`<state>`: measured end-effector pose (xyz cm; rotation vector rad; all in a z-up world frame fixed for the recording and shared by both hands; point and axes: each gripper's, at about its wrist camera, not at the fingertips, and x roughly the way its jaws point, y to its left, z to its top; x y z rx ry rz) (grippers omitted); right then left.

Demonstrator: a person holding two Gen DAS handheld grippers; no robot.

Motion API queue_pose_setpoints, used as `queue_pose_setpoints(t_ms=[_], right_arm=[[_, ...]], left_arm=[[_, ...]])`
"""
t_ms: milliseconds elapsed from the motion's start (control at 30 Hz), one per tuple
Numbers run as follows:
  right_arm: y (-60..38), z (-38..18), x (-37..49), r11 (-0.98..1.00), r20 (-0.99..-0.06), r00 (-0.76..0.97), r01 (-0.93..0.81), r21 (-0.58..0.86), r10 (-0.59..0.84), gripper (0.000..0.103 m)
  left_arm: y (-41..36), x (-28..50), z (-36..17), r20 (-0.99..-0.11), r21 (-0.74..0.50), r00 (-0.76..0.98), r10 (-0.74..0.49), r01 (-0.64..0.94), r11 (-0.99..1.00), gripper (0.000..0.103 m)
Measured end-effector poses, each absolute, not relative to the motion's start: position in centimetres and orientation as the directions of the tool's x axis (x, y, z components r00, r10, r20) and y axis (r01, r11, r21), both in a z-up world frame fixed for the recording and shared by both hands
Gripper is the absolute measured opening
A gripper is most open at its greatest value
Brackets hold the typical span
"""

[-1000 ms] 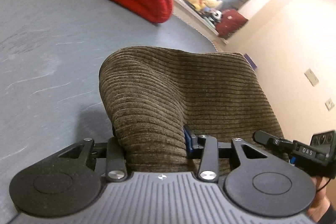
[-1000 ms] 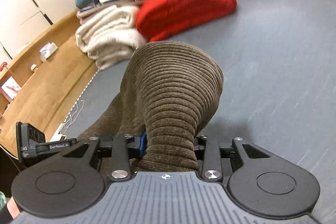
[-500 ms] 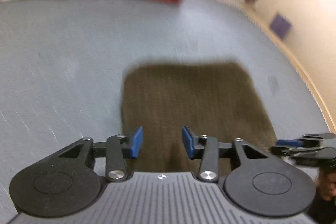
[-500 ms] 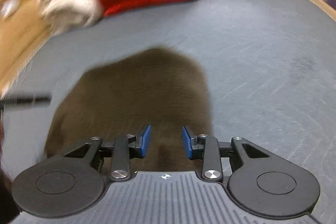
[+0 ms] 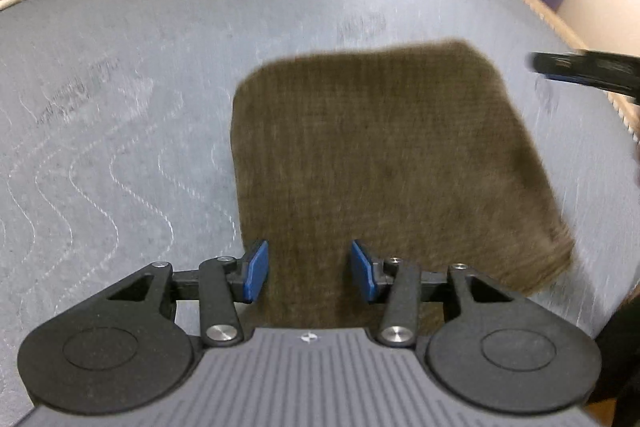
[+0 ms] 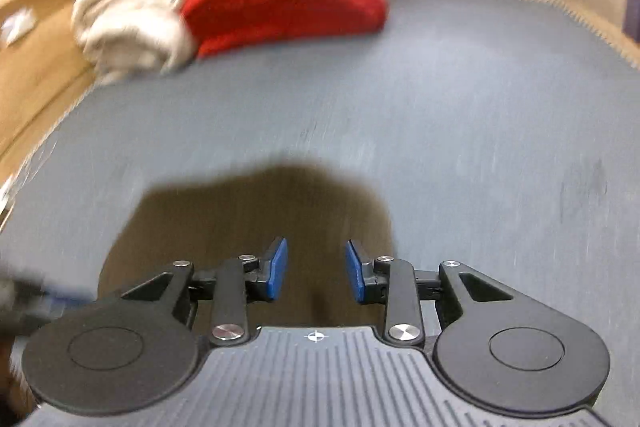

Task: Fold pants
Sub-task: 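Open both tools and release the folded pants onto the mattress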

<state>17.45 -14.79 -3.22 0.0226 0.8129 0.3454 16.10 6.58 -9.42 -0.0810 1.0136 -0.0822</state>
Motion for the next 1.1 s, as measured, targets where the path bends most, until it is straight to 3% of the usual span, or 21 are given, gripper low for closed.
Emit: queue_pose_setpoints(t_ms=[67,200,433,567,700,833,900,1033,1100], right_arm=[[-13.3,-4.2,19.9,0.948,-0.712,0.639,-0.293,0.123,0.291,0.034],[-11.1,-10.0,24.7,0.965,-0.826,0.549,-0.262,-0.025,0.128,0.032],[-10.6,-11.4,25.7,0.973,-0.823,0.557,-0.227,-0.026,0.108,0.032],[-11.0,-10.9,26.2,0.973,-0.834,0.534,-0.230,0.020,0.143,0.035],[-11.6,-8.8,25.0,0.980,-0.830,0.537,-0.192,0.053,0.150,0.036],[-13.0,-4.6,19.3,0.964,-0.764,0.590,-0.185,0.189,0.263,0.036],[-13.2,-4.0,16.0,0.961,-0.759,0.592,-0.214,0.174,0.269,0.037],[-13.2,-7.3,12.5,0.977,-0.875,0.460,-0.201,0.068,0.155,0.039],[-13.4,-9.6,11.9,0.979,-0.908,0.404,-0.203,0.027,0.109,0.043]], left_arm=[[6.4,16.3,-8.7,-0.824,-0.097,0.558,-0.093,0.021,0.995,0.051],[6.7,17.0,-6.8,-0.772,-0.063,0.634,-0.048,0.000,0.998,0.051],[6.1,18.8,-5.9,-0.688,-0.096,0.723,-0.056,-0.015,0.995,0.051],[6.0,20.5,-7.4,-0.717,-0.133,0.695,-0.053,-0.063,0.989,0.050],[6.0,22.2,-11.3,-0.831,-0.082,0.557,-0.002,-0.118,0.990,0.052],[6.1,21.5,-9.3,-0.816,-0.091,0.578,-0.007,-0.117,0.989,0.052],[5.8,20.6,-8.6,-0.799,-0.068,0.601,-0.001,-0.089,0.994,0.052],[5.9,19.7,-9.8,-0.837,-0.083,0.546,-0.035,-0.064,0.994,0.053],[5.9,19.4,-11.0,-0.863,-0.072,0.504,-0.029,-0.066,0.995,0.062]])
